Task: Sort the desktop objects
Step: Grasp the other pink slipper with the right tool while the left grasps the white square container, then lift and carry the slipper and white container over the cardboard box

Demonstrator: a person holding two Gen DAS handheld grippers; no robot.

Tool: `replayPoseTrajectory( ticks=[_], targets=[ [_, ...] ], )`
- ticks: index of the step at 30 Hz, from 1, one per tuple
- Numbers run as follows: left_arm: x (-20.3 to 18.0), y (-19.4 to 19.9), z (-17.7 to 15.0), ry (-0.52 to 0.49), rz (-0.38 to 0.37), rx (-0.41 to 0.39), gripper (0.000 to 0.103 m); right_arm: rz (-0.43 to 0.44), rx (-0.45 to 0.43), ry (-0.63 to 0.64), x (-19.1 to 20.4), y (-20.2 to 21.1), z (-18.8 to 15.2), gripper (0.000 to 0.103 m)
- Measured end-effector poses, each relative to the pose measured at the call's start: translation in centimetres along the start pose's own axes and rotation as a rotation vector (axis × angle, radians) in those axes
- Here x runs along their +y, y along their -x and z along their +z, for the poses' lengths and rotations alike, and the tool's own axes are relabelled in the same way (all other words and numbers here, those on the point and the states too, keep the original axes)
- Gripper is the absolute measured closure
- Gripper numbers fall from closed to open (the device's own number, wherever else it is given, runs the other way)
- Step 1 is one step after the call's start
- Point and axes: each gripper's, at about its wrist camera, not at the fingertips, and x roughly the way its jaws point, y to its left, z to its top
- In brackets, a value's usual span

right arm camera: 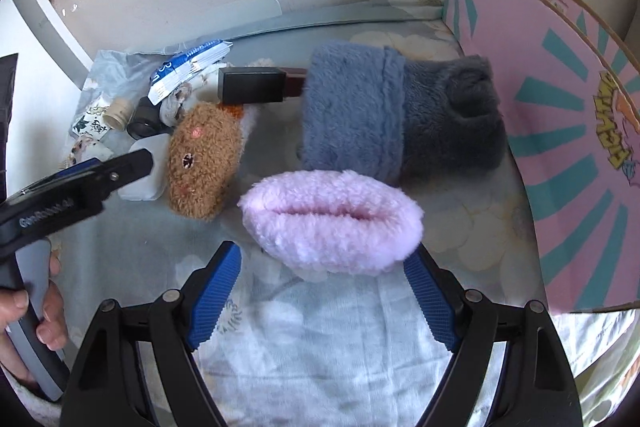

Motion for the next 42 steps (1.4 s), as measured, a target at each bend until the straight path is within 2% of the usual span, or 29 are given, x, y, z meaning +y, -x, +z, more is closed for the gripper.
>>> replayPoseTrajectory(
  ticks=[3,5,11,12,13,15,20,23,32,42],
  targets=[
    [-0.3,-0.7,-0.1,-0.035,0.014,-0.005,0.011,-0.016,-0.007,0.011,0.2,-0.3,0.4,0.023],
    [-0.6,-1.2,-0.2,-0.073,0.004,0.009,0.016,-0.014,-0.014,-0.01,-0.1,-0.5,0.6,0.023],
    [-0.9,-1.3,-0.3,-0.096,0.05,-0.003,0.031,-0.024,-0.037,-0.02,-0.4,-0.8,1.0,0.023],
    [-0.9,-1.2,-0.4,-0.098,0.051,-0.011,0.037,-0.026,-0.04,-0.013,-0.3,-0.8,1.0,0.027],
    [-0.8,-1.2,-0.4,-0.097,0.05,-0.014,0.039,-0.028,-0.04,-0.006,-0.3,-0.9,1.0,0.035],
    [-0.8,-1.2,-0.2,-0.098,0.046,-0.015,0.039,-0.033,-0.038,0.008,-0.1,-1.0,0.9,0.038],
    [-0.4,-1.0,-0.4,-0.089,0.043,-0.008,0.04,-0.026,-0.056,0.037,0.1,-0.7,0.8,0.056],
    [-0.3,-0.7,-0.4,-0.085,0.036,-0.011,0.04,-0.016,-0.054,0.047,0.1,-0.6,0.8,0.06],
    [-1.1,2.0,0.6,-0.052,0.023,-0.03,0.04,0.038,-0.028,0.085,0.2,0.6,0.8,0.067],
    [-2.8,7.0,3.8,-0.043,0.007,-0.07,0.04,0.136,-0.014,0.144,1.2,4.8,1.7,0.067]
  ],
)
